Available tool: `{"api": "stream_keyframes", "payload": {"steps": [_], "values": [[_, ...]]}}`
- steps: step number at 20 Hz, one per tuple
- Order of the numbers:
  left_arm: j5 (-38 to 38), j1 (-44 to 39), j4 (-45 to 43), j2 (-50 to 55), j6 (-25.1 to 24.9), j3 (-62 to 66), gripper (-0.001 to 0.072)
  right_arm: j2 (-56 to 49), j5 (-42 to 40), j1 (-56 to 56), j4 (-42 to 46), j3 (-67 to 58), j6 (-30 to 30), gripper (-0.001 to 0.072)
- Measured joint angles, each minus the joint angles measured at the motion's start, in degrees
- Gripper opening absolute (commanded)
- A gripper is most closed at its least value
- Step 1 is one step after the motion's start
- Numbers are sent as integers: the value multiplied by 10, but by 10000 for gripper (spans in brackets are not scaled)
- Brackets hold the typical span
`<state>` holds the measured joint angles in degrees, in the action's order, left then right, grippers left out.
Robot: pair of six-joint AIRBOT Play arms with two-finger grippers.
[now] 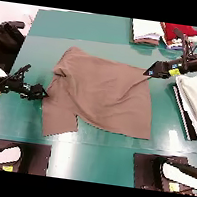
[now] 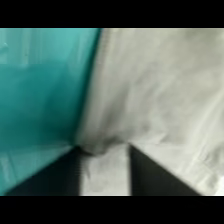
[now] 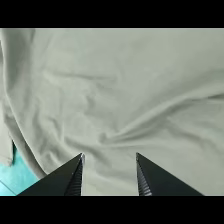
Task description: Fold the shirts.
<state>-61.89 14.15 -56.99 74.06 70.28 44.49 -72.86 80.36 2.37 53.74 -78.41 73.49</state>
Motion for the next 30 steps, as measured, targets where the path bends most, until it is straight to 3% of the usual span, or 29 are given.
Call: {"api": "stream_keyframes", "payload": {"steps": [1, 2, 7, 8, 9, 13, 15, 16, 23, 25, 26, 29, 30], "values": [[0, -6, 1, 1, -4, 0, 107, 1, 0, 2, 2, 4, 2, 368], [3, -14, 0, 2, -8, 0, 25, 3, 2, 3, 2, 11, 3, 368], [-4, -39, -5, -8, -13, 20, 24, 48, 4, 35, 43, 104, 14, 386], [-9, -41, -7, -17, -13, 26, 24, 64, 9, 51, 67, 135, 24, 510], [-13, -42, -10, -30, -13, 31, 24, 80, 18, 70, 92, 166, 31, 577], [-23, -45, -15, -71, -13, 41, 24, 130, 55, 156, 154, 310, 55, 570], [-22, -45, -16, -80, -13, 42, 24, 144, 65, 181, 162, 374, 59, 504], [-22, -45, -16, -83, -13, 43, 24, 150, 66, 189, 166, 402, 63, 504], [-22, -45, -14, -89, -13, 44, 24, 162, 27, 190, 132, 516, 71, 502], [-22, -45, -14, -90, -13, 44, 24, 162, 13, 164, 123, 527, 78, 356], [-22, -45, -13, -90, -13, 44, 25, 162, 1, 147, 122, 530, 85, 340], [-22, -45, -12, -90, -14, 44, 24, 163, -35, 99, 115, 535, 96, 58], [-22, -45, -12, -90, -13, 44, 24, 163, -48, 84, 114, 536, 98, 20]]}}
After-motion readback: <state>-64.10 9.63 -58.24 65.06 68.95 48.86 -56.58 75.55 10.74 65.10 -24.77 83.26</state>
